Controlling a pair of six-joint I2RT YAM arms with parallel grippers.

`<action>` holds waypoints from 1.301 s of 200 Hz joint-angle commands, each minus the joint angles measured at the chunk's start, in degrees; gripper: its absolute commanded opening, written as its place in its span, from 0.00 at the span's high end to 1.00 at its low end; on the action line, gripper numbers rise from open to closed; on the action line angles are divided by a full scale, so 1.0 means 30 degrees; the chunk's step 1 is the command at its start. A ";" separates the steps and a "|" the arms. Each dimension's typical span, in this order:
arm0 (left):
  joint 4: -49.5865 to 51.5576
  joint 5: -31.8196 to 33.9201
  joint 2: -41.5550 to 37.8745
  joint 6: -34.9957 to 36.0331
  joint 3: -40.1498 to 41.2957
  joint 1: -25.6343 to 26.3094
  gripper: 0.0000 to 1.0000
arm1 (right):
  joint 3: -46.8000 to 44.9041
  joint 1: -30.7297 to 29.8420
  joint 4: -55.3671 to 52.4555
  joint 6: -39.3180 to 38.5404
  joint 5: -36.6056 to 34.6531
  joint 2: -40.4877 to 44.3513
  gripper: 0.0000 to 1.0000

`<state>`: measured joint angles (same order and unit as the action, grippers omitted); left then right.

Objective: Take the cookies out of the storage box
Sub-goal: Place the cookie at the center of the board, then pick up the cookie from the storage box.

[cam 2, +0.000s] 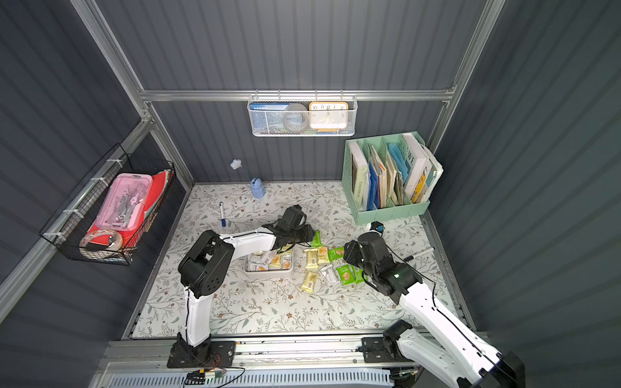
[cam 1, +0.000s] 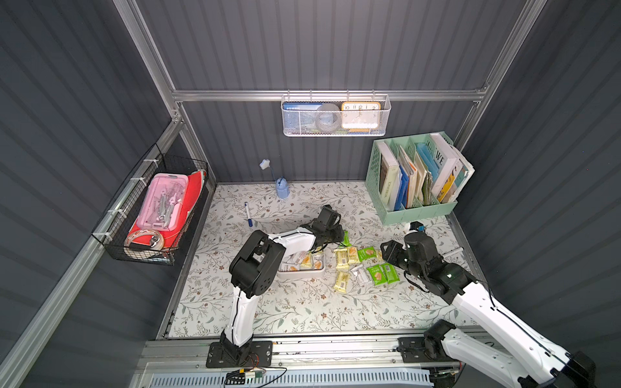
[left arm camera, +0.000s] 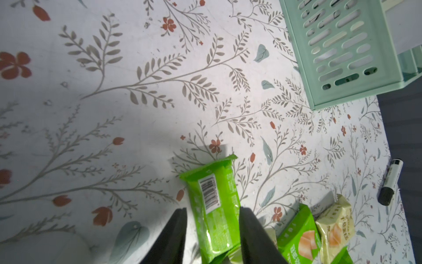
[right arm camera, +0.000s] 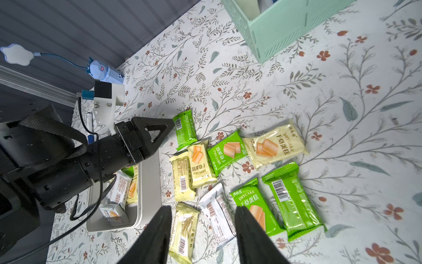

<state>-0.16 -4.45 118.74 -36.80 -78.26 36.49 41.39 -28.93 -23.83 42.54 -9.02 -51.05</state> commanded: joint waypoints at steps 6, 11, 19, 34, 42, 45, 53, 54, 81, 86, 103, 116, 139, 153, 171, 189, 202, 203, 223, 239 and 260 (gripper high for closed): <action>0.0389 0.0584 -0.0954 0.0459 -0.0560 0.0012 0.54 | 0.0138 -0.0053 -0.0057 -0.0407 0.0157 -0.0287 0.50; 0.0288 0.0671 -0.1281 0.0429 -0.0546 0.0018 0.54 | 0.0186 -0.0028 -0.0003 -0.0473 0.0280 -0.0387 0.50; -0.0010 0.0802 -0.1918 0.0375 -0.0290 0.0024 0.54 | 0.0313 -0.0055 0.0111 -0.0582 0.0481 -0.0628 0.50; -0.1023 0.1124 -0.3432 0.0091 0.0537 0.0023 0.54 | 0.0660 -0.0039 0.0417 -0.0831 0.1005 -0.1271 0.50; -0.1522 0.1272 -0.4343 -0.0116 0.1122 0.0024 0.54 | 0.0998 -0.0066 0.0528 -0.0977 0.1420 -0.1826 0.51; -0.1651 0.1277 -0.4710 -0.0287 0.1301 0.0024 0.54 | 0.1124 -0.0082 0.0554 -0.1017 0.1547 -0.2039 0.51; -0.1660 0.1409 -0.5564 -0.0960 0.2009 0.0024 0.55 | 0.1594 -0.0102 0.0598 -0.1159 0.2088 -0.2702 0.51; -0.1623 0.1460 -0.5711 -0.1056 0.2080 0.0024 0.55 | 0.1663 -0.0108 0.0624 -0.1166 0.2166 -0.2789 0.51; -0.1330 0.3918 -0.8728 -0.2129 0.4318 -0.0235 0.56 | 0.3539 -0.0732 0.1014 -0.1624 0.3499 -0.5235 0.52; -0.1312 0.4156 -0.9275 -0.2288 0.4771 -0.0356 0.56 | 0.3941 -0.0927 0.1036 -0.1751 0.3529 -0.5652 0.52; -0.1293 0.4436 -1.0956 -0.2903 0.6466 -0.1207 0.56 | 0.5245 -0.1956 0.1117 -0.2264 0.3560 -0.7456 0.52; -0.1264 0.4343 -1.2037 -0.3354 0.7748 -0.2145 0.56 | 0.6252 -0.2637 0.1217 -0.2425 0.3767 -0.8695 0.51; -0.1439 0.3927 -1.3803 -0.4242 1.0025 -0.3927 0.56 | 0.8003 -0.3630 0.1434 -0.1861 0.4224 -1.0806 0.50; -0.1274 0.4349 -1.4759 -0.4475 1.1027 -0.4679 0.56 | 0.9135 -0.4370 0.1536 -0.1309 0.4468 -1.2234 0.49; -0.1114 0.4519 -1.5616 -0.4945 1.2160 -0.5643 0.53 | 1.1014 -0.4893 0.1035 -0.0476 0.5457 -1.4209 0.47; -0.1555 0.4091 -1.6158 -0.5510 1.3368 -0.6620 0.47 | 1.2416 -0.5329 0.0587 0.0416 0.5928 -1.6131 0.46; -0.1803 0.3778 -1.6364 -0.5768 1.4061 -0.7236 0.44 | 1.2986 -0.5659 0.0656 0.1202 0.5957 -1.7132 0.46; -0.1812 0.3743 -1.6370 -0.5789 1.4082 -0.7268 0.44 | 1.3013 -0.5699 0.0667 0.1289 0.5961 -1.7182 0.46; -0.2016 0.3576 -1.6604 -0.6072 1.4974 -0.7844 0.41 | 1.3730 -0.6180 0.0573 0.2390 0.5794 -1.8455 0.44; -0.2459 0.3284 -1.6698 -0.6355 1.5637 -0.8101 0.39 | 1.4155 -0.6453 0.0607 0.3209 0.5758 -1.9324 0.43; -0.3139 0.2665 -1.6612 -0.6808 1.6384 -0.8149 0.37 | 1.4678 -0.6936 0.0592 0.3880 0.5119 -2.0286 0.42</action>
<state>-6.57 6.13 69.67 -54.78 -31.16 12.43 83.02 -48.23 -20.71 49.63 7.88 -109.34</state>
